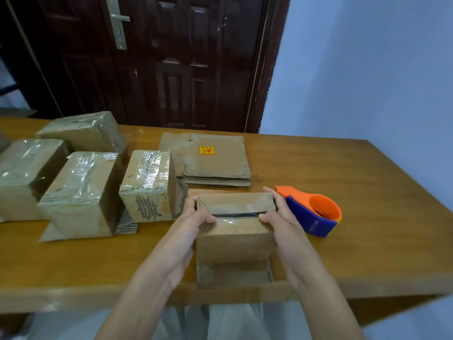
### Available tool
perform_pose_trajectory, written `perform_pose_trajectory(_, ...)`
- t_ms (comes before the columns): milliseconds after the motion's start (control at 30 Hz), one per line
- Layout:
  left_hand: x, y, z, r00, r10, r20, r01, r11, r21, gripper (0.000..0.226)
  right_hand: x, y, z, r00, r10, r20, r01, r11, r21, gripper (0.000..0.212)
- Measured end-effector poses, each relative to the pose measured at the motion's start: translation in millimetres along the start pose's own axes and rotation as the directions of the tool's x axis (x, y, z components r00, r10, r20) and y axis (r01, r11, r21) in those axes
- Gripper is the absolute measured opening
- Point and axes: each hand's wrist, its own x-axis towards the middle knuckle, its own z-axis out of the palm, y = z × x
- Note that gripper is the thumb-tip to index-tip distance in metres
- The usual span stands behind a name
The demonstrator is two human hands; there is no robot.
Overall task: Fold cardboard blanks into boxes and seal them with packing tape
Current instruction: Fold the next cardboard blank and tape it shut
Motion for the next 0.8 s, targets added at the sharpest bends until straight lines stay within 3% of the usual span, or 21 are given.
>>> perform_pose_trajectory(33, 4.3, -2.1, -4.2, 0.997, 0.024, -0.076, -0.031, 0.996, -0.084, 0.026, 1.5, -1.5, -1.3, 1.0, 0.005, 0.0, -0.005, 1.0, -0.011, 0.049)
perform_pose_trajectory(67, 9.6, -4.9, -7.2, 0.993, 0.057, -0.103, -0.062, 0.997, -0.049, 0.02, 3.3, -2.3, -3.3, 1.0, 0.008, -0.002, -0.008, 1.0, -0.025, 0.045)
perform_pose_trajectory(133, 5.4, -1.8, -1.9, 0.995, 0.093, -0.023, -0.09, 0.99, 0.106, 0.013, 6.0, -4.5, -8.4, 1.0, -0.001, 0.002, 0.001, 0.998, -0.066, 0.034)
perform_pose_trajectory(200, 3.5, 6.9, 8.0, 0.997, 0.065, -0.027, -0.061, 0.99, 0.128, 0.026, 9.0, -7.5, -14.4, 1.0, -0.014, 0.016, 0.016, 0.992, -0.125, 0.032)
perform_pose_trajectory(367, 15.3, 15.4, 7.8, 0.996, 0.083, -0.027, -0.073, 0.961, 0.266, 0.034, 19.0, -12.1, -24.3, 0.998, 0.013, 0.057, 0.004, 0.959, -0.283, 0.062)
perform_pose_trajectory(633, 30.5, 11.7, 7.3, 0.992, 0.111, -0.052, -0.092, 0.956, 0.279, 0.029, 29.3, -12.0, -28.2, 0.99, -0.028, 0.14, 0.07, 0.95, -0.305, 0.02)
perform_pose_trajectory(800, 30.4, 12.7, 5.3, 0.996, 0.092, -0.013, -0.086, 0.964, 0.25, 0.016, 33.4, -9.0, -29.6, 0.988, -0.029, 0.151, 0.077, 0.944, -0.319, 0.007)
